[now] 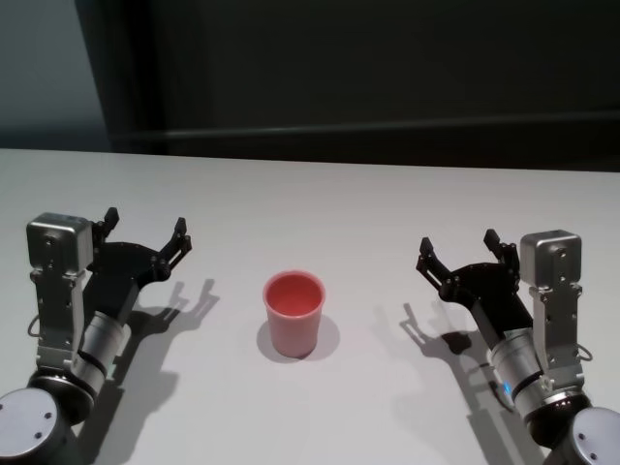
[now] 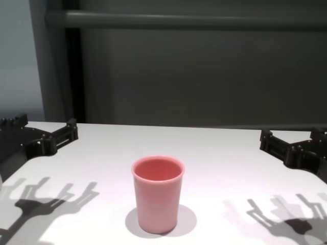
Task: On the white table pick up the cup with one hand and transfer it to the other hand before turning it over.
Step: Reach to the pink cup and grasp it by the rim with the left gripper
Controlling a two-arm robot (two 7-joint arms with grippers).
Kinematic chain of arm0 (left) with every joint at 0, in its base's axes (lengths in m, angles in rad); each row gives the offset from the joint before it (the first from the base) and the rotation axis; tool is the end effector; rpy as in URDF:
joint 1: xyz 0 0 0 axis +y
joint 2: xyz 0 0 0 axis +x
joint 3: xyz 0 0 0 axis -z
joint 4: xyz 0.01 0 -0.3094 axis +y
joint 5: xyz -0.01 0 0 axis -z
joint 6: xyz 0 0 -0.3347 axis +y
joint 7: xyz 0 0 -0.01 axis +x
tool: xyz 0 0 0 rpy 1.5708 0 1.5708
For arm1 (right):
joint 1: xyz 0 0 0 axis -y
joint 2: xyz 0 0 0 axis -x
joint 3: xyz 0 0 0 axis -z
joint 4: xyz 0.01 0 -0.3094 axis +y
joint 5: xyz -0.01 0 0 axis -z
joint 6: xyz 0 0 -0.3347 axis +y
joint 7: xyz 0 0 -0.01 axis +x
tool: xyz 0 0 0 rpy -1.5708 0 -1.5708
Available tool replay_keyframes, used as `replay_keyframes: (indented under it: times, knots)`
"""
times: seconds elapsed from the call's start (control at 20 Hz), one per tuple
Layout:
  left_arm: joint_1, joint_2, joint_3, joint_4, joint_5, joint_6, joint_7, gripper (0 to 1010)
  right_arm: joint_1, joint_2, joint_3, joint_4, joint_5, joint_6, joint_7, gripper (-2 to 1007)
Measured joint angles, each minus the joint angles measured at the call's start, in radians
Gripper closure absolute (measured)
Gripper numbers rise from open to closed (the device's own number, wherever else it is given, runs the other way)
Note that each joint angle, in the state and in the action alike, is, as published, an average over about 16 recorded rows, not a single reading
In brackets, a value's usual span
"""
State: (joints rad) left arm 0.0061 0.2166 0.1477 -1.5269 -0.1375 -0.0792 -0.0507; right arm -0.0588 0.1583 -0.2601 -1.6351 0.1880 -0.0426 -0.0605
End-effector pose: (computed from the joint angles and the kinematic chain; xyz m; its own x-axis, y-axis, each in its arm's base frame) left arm 0.3480 0.0210 -0.3392 0.1903 0.9788 0.0760 -0.9817 0.1904 0.0055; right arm 0.3240 0.0432 -0.3271 0.2029 -0.9779 -0.0509 0.9792 0.2029 0.0058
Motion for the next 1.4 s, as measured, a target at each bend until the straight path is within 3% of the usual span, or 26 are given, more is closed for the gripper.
replay_keyframes:
  times: [1.4]
  knots:
    - [0.000, 0.000, 0.000, 0.000, 0.000, 0.000, 0.000, 9, 0.000, 0.000, 0.000, 0.000, 0.000, 0.000, 0.000, 3]
